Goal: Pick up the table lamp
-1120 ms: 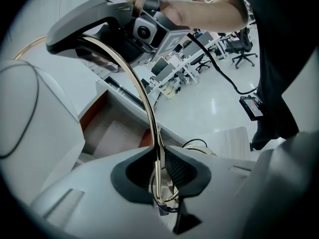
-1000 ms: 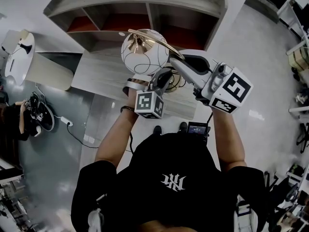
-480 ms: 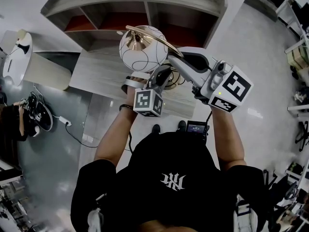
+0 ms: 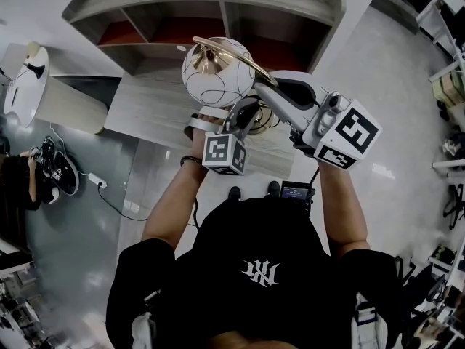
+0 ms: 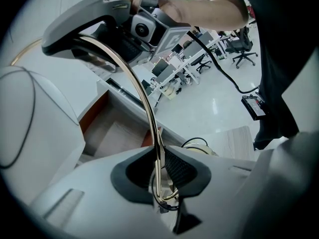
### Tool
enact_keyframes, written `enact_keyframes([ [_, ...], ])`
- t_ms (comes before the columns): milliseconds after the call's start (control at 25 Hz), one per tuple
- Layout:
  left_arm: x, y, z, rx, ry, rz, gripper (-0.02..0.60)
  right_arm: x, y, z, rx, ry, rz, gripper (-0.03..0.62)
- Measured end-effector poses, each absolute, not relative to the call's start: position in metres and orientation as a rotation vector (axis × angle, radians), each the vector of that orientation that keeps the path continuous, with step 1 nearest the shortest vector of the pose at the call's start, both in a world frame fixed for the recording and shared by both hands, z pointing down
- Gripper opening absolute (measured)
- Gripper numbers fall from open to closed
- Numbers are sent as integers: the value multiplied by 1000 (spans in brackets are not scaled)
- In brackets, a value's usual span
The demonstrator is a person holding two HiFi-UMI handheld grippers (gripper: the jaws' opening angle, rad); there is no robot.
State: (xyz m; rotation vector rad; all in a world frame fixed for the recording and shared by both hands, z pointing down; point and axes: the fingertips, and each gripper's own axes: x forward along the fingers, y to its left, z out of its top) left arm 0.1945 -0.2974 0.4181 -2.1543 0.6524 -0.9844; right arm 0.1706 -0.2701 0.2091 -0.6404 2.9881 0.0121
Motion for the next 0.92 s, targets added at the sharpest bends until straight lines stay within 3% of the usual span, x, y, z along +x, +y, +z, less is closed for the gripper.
enact_keyframes([
  [920, 195, -299, 422, -2146, 652, -976, 64, 170, -270, 210, -663, 2976, 20, 8],
])
